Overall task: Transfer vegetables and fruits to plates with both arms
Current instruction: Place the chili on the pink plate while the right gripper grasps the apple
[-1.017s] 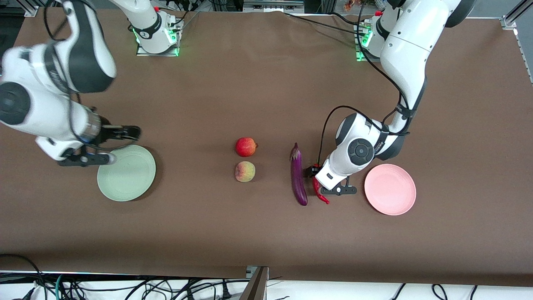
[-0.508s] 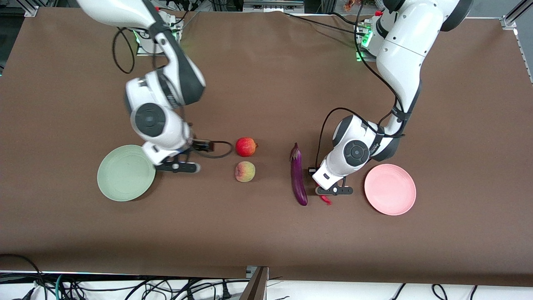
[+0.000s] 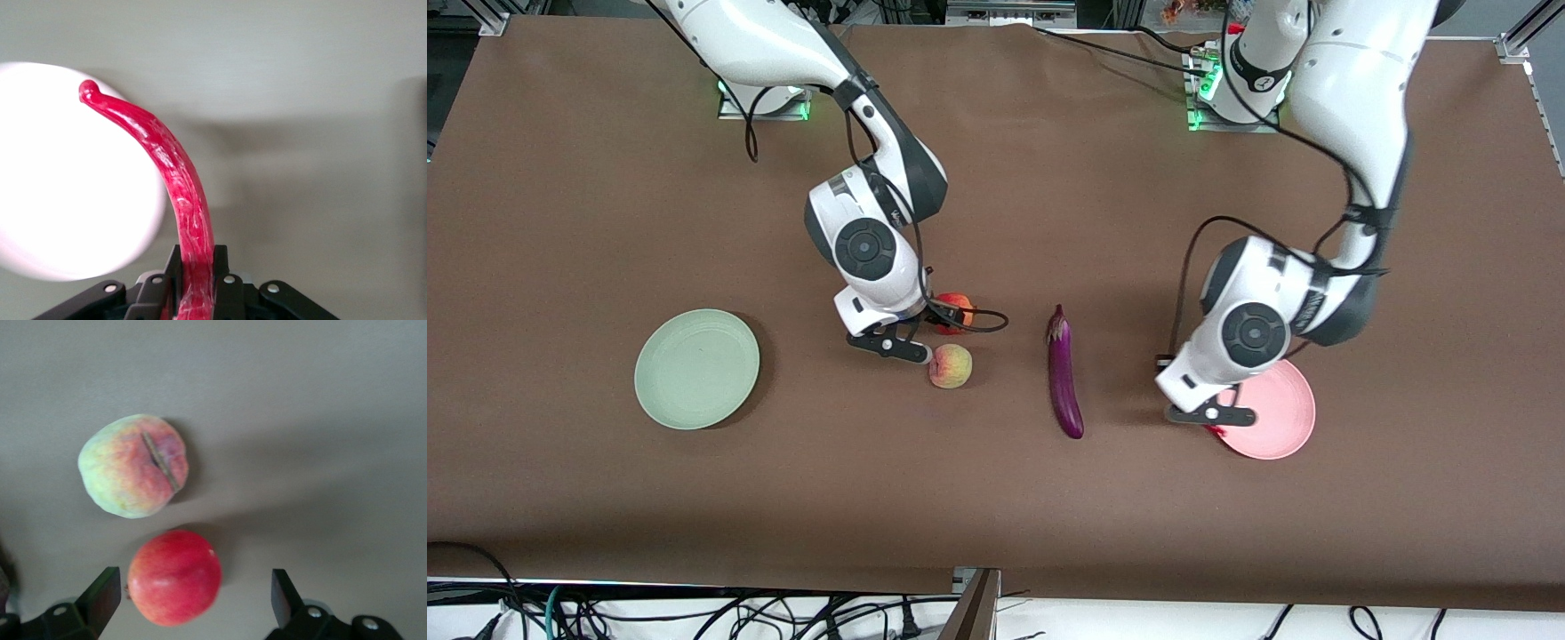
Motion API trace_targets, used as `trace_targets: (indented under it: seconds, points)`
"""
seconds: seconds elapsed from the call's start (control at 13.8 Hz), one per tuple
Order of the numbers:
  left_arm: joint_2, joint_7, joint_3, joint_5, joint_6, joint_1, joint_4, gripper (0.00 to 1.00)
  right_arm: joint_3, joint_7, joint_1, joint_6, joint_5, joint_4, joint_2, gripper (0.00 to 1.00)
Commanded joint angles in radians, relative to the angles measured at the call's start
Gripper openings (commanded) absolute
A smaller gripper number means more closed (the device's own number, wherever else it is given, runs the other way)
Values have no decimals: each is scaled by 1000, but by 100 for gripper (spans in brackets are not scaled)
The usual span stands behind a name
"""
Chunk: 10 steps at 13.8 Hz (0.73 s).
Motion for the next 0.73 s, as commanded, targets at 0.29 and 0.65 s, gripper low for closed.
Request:
trace_targets:
  seconds: [0.29, 0.65]
  points:
    - [43, 268, -5, 306, 18, 87, -21, 8, -10, 62, 56, 58, 18, 19, 71, 100]
    - [45, 270, -5, 289, 18, 84, -21, 100, -10, 59, 71, 72, 16, 19, 95, 100]
